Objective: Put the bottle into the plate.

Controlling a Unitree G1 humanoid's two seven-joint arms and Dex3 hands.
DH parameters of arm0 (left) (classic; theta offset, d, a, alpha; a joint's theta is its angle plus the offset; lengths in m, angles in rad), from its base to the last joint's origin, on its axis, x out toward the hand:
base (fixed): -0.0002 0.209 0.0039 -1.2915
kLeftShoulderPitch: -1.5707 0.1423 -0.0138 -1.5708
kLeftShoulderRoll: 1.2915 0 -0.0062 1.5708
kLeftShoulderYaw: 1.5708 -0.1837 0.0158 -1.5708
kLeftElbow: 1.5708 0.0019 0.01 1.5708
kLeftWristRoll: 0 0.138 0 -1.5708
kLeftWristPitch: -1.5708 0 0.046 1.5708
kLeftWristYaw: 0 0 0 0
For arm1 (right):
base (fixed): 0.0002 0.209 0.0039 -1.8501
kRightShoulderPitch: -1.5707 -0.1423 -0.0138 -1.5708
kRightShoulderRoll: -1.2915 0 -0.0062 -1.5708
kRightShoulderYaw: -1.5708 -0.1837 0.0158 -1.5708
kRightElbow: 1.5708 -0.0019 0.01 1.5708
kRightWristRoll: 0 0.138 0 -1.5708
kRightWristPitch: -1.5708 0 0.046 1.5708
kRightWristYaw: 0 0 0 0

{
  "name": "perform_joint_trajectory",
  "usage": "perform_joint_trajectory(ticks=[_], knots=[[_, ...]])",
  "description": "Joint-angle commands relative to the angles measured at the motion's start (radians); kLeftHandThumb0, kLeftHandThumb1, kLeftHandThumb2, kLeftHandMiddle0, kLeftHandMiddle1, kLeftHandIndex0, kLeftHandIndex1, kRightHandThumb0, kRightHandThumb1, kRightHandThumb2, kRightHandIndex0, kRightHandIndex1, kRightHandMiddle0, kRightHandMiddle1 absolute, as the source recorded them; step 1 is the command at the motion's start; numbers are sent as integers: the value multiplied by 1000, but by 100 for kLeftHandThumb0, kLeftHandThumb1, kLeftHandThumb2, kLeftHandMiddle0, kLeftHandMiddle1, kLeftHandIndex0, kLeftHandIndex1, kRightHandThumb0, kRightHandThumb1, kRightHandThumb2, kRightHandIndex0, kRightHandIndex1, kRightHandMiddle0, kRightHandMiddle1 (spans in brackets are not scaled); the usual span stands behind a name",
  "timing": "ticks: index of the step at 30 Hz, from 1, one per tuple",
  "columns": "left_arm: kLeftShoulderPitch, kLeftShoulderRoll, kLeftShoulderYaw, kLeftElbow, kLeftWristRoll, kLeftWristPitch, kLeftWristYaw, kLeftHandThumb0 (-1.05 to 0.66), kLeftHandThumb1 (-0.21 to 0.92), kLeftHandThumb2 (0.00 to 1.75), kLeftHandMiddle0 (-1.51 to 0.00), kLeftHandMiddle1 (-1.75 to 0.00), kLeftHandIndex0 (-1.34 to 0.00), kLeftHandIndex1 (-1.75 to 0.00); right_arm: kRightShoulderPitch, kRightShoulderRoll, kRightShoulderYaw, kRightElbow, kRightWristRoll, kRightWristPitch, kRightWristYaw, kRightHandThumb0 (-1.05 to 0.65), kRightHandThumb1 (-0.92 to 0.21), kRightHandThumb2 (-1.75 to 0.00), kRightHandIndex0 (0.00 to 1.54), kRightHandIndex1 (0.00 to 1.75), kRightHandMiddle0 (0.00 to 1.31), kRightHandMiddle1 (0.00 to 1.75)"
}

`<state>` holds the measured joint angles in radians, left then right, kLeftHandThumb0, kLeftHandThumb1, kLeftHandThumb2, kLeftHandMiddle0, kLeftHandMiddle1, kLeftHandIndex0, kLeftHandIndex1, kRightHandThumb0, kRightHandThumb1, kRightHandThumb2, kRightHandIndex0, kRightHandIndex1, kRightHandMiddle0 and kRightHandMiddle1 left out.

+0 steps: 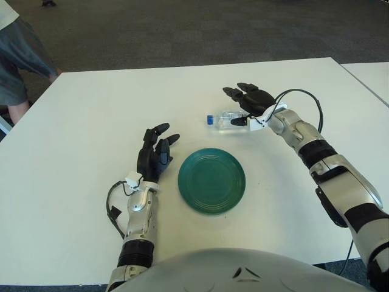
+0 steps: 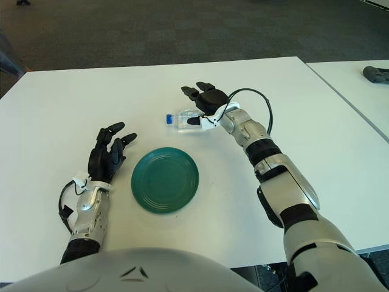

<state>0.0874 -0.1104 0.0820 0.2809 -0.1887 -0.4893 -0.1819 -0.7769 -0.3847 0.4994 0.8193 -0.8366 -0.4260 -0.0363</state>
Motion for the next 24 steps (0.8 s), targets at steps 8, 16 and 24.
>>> perform_joint_trajectory(ticks=[8,16,24], knots=[[9,-17,-17,-31,10,3,21,-82,92,64,-48,-81,-19,-117,-25,49,47,84,-12,-28,-81,-105,-92,-82,0,0,0,0],[29,-43,-38,-74,-7,24,41,-80,92,62,-47,-83,-17,-117,-31,78,80,134,-15,-13,-97,-105,-92,-79,0,0,0,0],[51,-37,-63,-110,20,47,79,-79,92,63,-48,-85,-16,-115,-32,102,97,172,-12,-3,-120,-105,-92,-75,0,0,0,0]])
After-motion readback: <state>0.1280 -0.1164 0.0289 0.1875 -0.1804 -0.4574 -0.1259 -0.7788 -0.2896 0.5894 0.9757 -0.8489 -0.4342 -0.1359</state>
